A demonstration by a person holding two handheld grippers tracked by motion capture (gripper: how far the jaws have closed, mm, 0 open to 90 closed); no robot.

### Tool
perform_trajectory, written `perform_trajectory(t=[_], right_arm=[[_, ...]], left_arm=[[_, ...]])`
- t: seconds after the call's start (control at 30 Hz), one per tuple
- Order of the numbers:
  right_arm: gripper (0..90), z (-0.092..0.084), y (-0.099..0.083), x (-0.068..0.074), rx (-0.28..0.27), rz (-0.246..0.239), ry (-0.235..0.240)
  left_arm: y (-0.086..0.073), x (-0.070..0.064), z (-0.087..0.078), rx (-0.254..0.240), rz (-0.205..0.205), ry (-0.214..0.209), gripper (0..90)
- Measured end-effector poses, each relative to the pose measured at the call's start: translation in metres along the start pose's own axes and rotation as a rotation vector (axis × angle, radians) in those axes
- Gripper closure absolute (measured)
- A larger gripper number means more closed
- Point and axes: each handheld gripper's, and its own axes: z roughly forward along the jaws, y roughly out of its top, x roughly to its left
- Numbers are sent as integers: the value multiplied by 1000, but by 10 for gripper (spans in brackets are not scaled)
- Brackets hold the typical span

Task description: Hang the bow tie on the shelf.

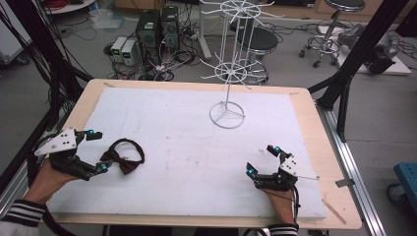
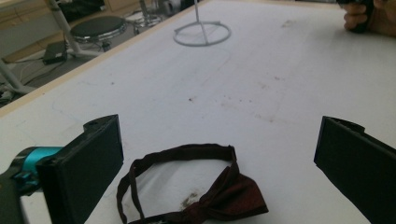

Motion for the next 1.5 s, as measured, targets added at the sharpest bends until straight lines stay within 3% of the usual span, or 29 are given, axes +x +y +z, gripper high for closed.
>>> perform_trajectory(t=[0.37, 0.57, 0.77, 0.97, 1.23, 1.33, 1.5], right_arm=[[7, 0, 0, 0, -1, 2, 0], [7, 0, 0, 0, -1, 2, 0], [7, 0, 0, 0, -1, 2, -1], [7, 0, 0, 0, 0, 2, -2], [7, 0, 0, 0, -3, 2, -3], [7, 0, 0, 0, -3, 3, -3], [7, 0, 0, 0, -1, 7, -1]], left_arm=[[4, 18, 9, 181, 66, -48, 17], [0, 28, 13, 253, 81, -72, 17], [-1, 38, 17, 364, 128, -90, 17], [-7, 46, 23, 458, 145, -101, 17], [-13, 50, 35, 517, 163, -106, 38], [-16, 52, 38, 534, 169, -122, 110], [-20, 51, 45, 578, 184, -142, 147]])
